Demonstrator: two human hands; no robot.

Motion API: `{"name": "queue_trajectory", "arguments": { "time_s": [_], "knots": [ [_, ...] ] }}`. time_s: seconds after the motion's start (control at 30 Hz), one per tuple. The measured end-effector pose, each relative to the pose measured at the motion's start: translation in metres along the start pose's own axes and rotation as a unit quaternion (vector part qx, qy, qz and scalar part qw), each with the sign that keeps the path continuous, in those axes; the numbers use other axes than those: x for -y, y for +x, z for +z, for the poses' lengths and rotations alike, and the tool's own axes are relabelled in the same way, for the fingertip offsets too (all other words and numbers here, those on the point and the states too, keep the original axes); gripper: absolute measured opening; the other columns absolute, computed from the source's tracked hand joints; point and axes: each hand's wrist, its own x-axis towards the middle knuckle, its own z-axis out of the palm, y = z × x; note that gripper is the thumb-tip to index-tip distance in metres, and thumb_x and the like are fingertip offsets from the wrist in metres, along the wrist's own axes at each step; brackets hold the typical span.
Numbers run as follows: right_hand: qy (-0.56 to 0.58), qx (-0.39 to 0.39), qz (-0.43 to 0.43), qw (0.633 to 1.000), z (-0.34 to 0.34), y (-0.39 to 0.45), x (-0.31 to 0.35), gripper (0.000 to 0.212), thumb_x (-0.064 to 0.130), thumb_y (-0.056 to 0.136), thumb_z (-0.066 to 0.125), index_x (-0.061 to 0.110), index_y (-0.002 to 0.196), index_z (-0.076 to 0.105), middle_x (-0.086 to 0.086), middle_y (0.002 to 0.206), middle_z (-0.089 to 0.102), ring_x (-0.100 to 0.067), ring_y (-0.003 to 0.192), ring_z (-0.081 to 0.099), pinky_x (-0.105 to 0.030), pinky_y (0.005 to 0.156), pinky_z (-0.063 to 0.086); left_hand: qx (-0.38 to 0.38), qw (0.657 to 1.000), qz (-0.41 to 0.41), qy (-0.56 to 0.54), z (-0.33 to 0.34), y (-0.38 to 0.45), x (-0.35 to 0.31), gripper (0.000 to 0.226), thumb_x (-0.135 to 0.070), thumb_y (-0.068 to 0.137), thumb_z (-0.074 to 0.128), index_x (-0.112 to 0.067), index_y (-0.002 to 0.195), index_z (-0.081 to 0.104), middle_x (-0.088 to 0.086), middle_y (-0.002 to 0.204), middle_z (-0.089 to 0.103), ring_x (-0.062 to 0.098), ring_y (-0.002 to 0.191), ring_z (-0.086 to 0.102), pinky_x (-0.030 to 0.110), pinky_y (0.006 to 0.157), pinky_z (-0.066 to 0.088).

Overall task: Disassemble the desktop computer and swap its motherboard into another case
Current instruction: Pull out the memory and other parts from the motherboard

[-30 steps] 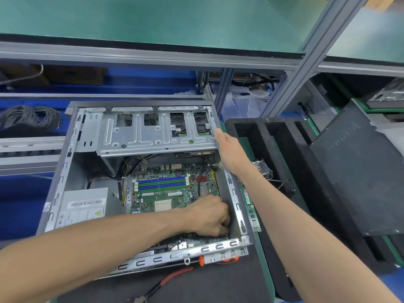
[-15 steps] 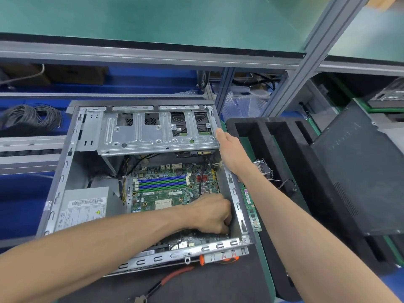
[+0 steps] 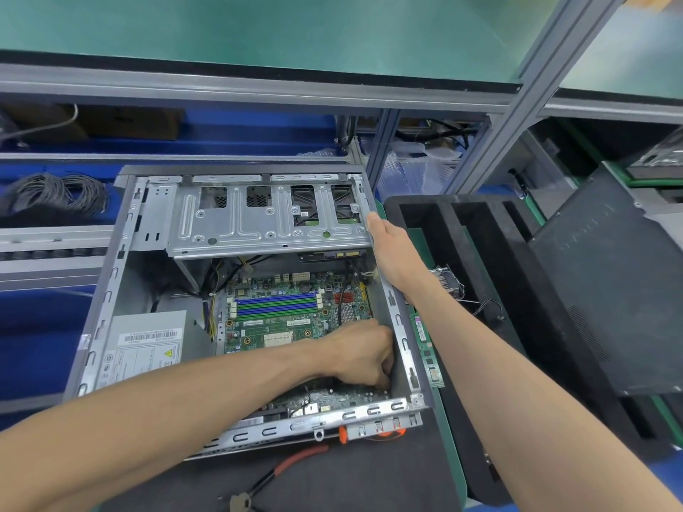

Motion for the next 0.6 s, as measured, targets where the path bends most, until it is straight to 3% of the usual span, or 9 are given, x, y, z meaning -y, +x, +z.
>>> {"name": "queue_trajectory", "arguments": {
  "time_s": [0.23, 0.33, 0.43, 0.6],
  "knots": [
    [-0.004, -0.001, -0.001, 1.000, 0.0007, 0.0004, -0.0006, 0.045, 0.052, 0.106, 0.023, 0.021, 0.106, 0.055, -0.003, 0.109, 0.058, -0.021, 0.106, 0.053, -0.034, 0.091, 0.032, 0.010, 1.000, -0.004, 0.020, -0.0025, -0.0002, -0.0030, 0.053, -0.023, 0.074, 0.080, -0.024, 0.043, 0.038, -0.013, 0.032, 0.039, 0.001, 0.033, 0.043, 0.015, 0.042, 0.028],
    [-0.007, -0.001, 0.001, 1.000, 0.0006, 0.0001, -0.0008, 0.047, 0.053, 0.105, 0.023, 0.019, 0.104, 0.055, -0.005, 0.108, 0.059, -0.023, 0.106, 0.054, -0.035, 0.092, 0.034, 0.027, 0.999, -0.017, -0.007, -0.0058, 0.0004, -0.0022, 0.053, -0.025, 0.074, 0.083, -0.025, 0.042, 0.040, -0.025, 0.034, 0.044, -0.010, 0.037, 0.048, 0.014, 0.037, 0.028],
    [-0.004, 0.002, 0.001, 1.000, 0.0000, -0.0002, -0.0007, 0.043, 0.052, 0.106, 0.022, 0.022, 0.109, 0.053, -0.003, 0.113, 0.056, -0.021, 0.109, 0.052, -0.035, 0.094, 0.033, 0.006, 0.999, -0.001, 0.034, -0.0014, -0.0009, -0.0049, 0.053, -0.020, 0.074, 0.078, -0.023, 0.043, 0.036, -0.012, 0.033, 0.038, 0.000, 0.034, 0.040, 0.015, 0.042, 0.028],
    [-0.007, 0.001, 0.003, 1.000, 0.0011, -0.0001, 0.0002, 0.046, 0.052, 0.106, 0.022, 0.021, 0.115, 0.055, -0.002, 0.116, 0.057, -0.021, 0.111, 0.052, -0.034, 0.095, 0.032, 0.013, 1.000, -0.008, 0.025, -0.0035, 0.0012, -0.0020, 0.049, -0.025, 0.075, 0.080, -0.025, 0.046, 0.040, -0.016, 0.036, 0.045, -0.004, 0.042, 0.041, 0.017, 0.044, 0.031]
  ]
}}
